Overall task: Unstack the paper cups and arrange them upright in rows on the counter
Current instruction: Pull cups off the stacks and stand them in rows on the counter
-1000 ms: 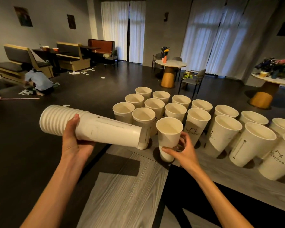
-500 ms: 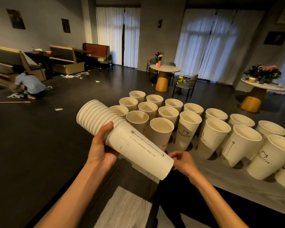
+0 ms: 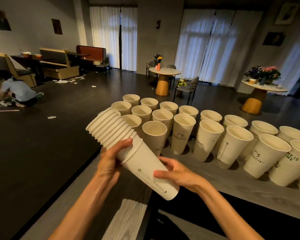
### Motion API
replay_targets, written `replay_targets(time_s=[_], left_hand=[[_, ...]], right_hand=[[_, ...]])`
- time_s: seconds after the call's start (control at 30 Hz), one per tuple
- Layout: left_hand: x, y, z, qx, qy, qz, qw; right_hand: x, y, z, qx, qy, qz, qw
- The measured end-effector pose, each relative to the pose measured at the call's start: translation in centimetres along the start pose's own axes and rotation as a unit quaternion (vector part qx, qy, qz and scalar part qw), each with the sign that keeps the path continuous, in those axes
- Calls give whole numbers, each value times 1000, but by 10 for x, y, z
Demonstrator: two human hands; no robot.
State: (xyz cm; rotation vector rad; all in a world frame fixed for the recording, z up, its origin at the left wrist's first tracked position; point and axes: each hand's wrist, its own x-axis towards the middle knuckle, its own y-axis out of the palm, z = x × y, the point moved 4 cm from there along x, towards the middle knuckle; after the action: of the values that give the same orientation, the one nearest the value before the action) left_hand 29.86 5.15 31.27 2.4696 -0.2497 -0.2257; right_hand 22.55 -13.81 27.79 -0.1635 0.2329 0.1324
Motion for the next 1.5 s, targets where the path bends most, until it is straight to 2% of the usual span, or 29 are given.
replay_targets(time_s=[0.1, 0.2, 0.33, 0.57, 0.67, 0.8, 0.93, 0.97, 1.0, 1.03, 1.07, 1.1, 1.13, 1.2, 1.27, 1.33, 1.43, 1.5], left_hand=[[5, -6, -19, -48, 19, -53, 997], [11, -15, -46, -139, 10, -70, 988], [13, -32, -65, -193, 8, -80, 978], [3, -35, -46, -231, -40, -86, 968], [0, -28, -37, -227, -52, -71, 970], [-1, -9, -24, -225, -67, -29, 972], [-8, 18, -4, -195, -87, 17, 977], [-11, 28, 2, -184, -98, 27, 978], [-16, 42, 13, -171, -117, 37, 978], [-17, 47, 19, -157, -125, 38, 979], [-19, 54, 27, -136, -132, 39, 981], [-20, 61, 31, -117, -136, 41, 983], [-23, 72, 39, -98, -144, 50, 983], [-25, 84, 45, -60, -140, 56, 987], [-26, 90, 49, -33, -127, 50, 990], [-26, 93, 50, -11, -105, 51, 993], [-28, 101, 48, 22, -50, 64, 996], [-28, 106, 41, 3, -16, 56, 998]], right_hand=[[-11, -20, -6, -84, -52, -106, 989], [-26, -44, -21, -68, -79, -213, 971], [-25, -69, -34, 12, -73, -337, 939], [6, -72, -41, 89, -63, -384, 917], [7, -65, -39, 81, -65, -388, 916], [-4, -63, -36, 49, -7, -366, 929], [-28, -70, -41, 26, 37, -407, 912], [-36, -72, -38, 51, 42, -397, 916], [-47, -73, -37, 119, 57, -341, 931], [-48, -59, -31, 230, 85, -230, 942], [-53, -45, -24, 323, 108, -105, 934], [-56, -34, -15, 369, 103, -11, 924], [-61, -36, -15, 389, 82, 48, 916], [-65, -39, -13, 366, 41, 108, 924], [-74, -43, -10, 313, 33, 123, 941], [-81, -53, -12, 248, 17, 95, 964], [-91, -74, -11, 114, 8, -25, 993], [-98, -89, -9, -2, -11, -90, 996]])
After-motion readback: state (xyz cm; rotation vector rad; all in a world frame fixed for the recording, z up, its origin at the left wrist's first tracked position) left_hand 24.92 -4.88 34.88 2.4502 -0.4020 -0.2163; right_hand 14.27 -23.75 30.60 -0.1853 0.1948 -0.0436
